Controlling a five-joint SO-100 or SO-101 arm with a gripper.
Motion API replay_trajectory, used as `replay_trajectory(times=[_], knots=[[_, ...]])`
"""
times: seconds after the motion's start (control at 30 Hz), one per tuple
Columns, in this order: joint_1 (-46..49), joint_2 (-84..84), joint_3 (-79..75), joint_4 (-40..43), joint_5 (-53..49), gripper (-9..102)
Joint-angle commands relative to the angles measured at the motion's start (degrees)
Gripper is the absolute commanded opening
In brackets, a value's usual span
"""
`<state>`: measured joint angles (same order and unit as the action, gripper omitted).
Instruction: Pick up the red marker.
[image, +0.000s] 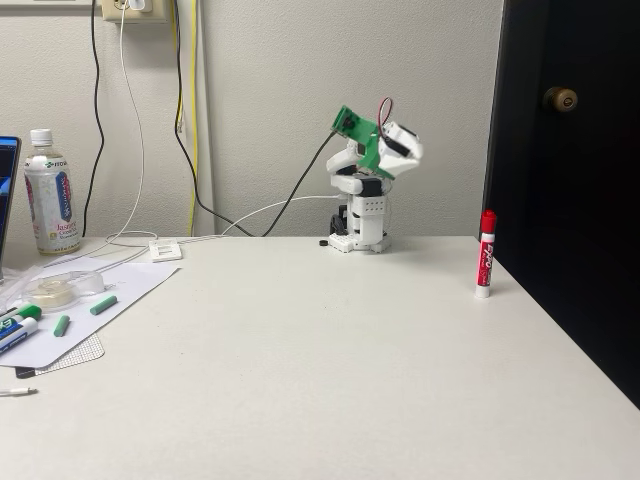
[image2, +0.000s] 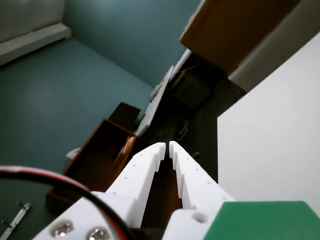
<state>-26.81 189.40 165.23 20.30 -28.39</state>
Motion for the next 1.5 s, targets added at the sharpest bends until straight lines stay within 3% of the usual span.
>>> replay_trajectory(times=[0.0, 0.27, 0.87, 1.47], knots=[[-3.96, 0.53, 2.20, -5.98, -4.57, 0], [-11.43, 0.53, 13.97, -24.26, -14.24, 0], [-16.35, 0.53, 14.15, -21.18, -28.12, 0], [-19.34, 0.53, 14.15, -10.99, -52.73, 0]])
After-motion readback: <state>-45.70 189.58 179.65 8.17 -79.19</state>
